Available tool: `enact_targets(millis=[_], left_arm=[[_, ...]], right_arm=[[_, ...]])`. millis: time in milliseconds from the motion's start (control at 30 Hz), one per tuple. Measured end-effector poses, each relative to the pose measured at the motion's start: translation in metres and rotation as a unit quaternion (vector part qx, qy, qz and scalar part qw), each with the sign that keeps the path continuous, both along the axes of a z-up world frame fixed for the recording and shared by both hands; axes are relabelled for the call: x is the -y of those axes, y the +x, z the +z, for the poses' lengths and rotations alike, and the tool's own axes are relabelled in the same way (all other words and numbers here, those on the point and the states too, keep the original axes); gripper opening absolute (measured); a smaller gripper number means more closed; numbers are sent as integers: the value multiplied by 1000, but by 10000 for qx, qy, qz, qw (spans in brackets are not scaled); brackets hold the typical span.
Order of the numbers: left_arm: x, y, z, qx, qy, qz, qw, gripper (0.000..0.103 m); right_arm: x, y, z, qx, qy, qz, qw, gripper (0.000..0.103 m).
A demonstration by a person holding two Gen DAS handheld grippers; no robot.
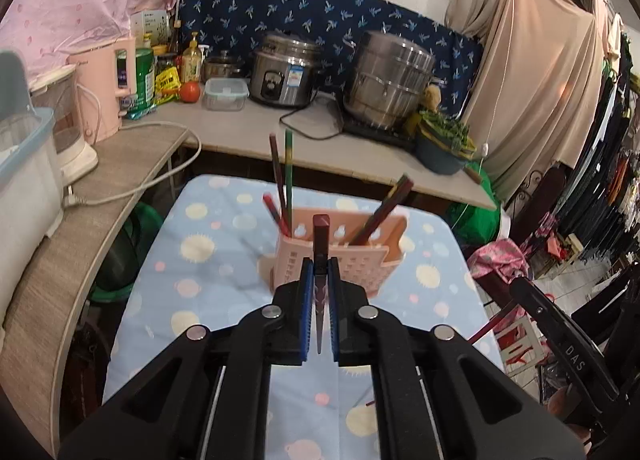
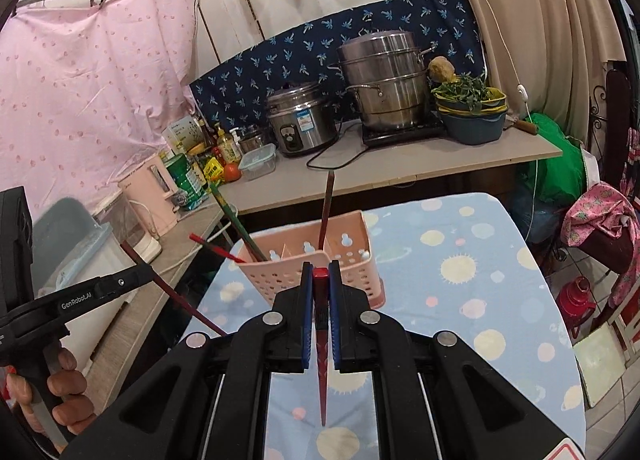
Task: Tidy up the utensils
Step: 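Lift both chopsticks with both tools and carry them over the caddy, then lower both chopsticks into the caddy and open both tools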
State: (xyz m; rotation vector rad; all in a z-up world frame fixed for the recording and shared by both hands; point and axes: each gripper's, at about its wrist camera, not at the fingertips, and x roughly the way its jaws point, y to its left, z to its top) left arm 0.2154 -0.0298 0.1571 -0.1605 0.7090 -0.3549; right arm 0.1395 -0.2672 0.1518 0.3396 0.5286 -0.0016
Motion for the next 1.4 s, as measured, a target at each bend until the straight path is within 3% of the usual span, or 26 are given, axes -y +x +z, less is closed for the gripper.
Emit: enact_targets(millis=[367, 633, 767, 1167, 1400], left_arm=[[4, 44, 75, 754, -118, 268, 9967, 7], [10, 75, 87, 1042, -81, 426, 9936, 7], [13, 91, 72, 881, -68, 419, 9952, 7], [21, 116, 12, 367, 72, 376, 9986, 7], [22, 117, -6, 216, 41, 383, 9990, 8]], right_arm=[[20, 54, 68, 922, 239, -161, 9953, 7], [26, 94, 89, 1250, 209, -315, 9914, 7], [30, 116, 74, 1048, 204, -382, 9935, 7], [32, 145, -9, 128, 377, -375, 9985, 7], [28, 141, -22, 2, 284, -382, 9989, 10]])
